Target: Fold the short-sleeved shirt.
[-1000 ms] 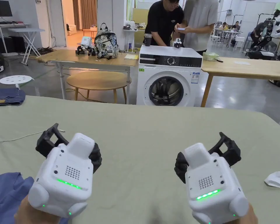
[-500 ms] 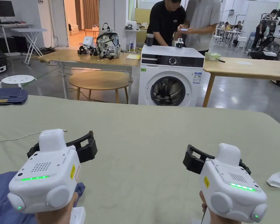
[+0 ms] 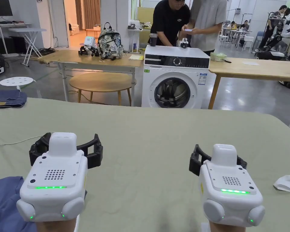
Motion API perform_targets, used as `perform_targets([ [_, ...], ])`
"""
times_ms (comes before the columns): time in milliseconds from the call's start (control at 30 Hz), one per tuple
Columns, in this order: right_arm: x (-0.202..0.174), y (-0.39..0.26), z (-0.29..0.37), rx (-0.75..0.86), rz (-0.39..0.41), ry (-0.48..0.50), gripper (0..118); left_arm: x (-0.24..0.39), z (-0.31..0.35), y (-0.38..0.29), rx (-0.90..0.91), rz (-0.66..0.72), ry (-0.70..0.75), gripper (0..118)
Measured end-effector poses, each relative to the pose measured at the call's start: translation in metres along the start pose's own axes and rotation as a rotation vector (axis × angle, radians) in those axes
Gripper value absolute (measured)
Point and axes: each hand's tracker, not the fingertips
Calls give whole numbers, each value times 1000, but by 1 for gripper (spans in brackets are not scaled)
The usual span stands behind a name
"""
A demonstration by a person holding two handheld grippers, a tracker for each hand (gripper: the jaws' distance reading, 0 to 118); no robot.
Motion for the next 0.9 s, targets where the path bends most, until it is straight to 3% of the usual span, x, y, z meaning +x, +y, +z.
perform_targets([
  [33,-2,0,0,7,12,-18,27,-1,2,1,9,6,0,93],
  [67,-3,-1,0,7,18,-30,27,0,4,2,13,4,3,93],
  [100,-3,-1,0,8,15,-39,8,1,4,3,13,-3,12,65],
  [167,-1,1,1,-9,-11,-16,0,0,3,3,11,-16,20,17],
  [200,-2,1,2,-12,-14,-14,0,-1,2,4,8,-9,15,10],
  [300,-4,1,4,-6,-11,-32,0,-4,-1,5,-28,27,-14,0],
  [667,-11,7,8,1,4,-7,0,-7,-12,5,-128,-9,-37,0],
  [900,-24,5,9,-9,18,25,0,-52,-9,-4,-225,-26,-11,0],
])
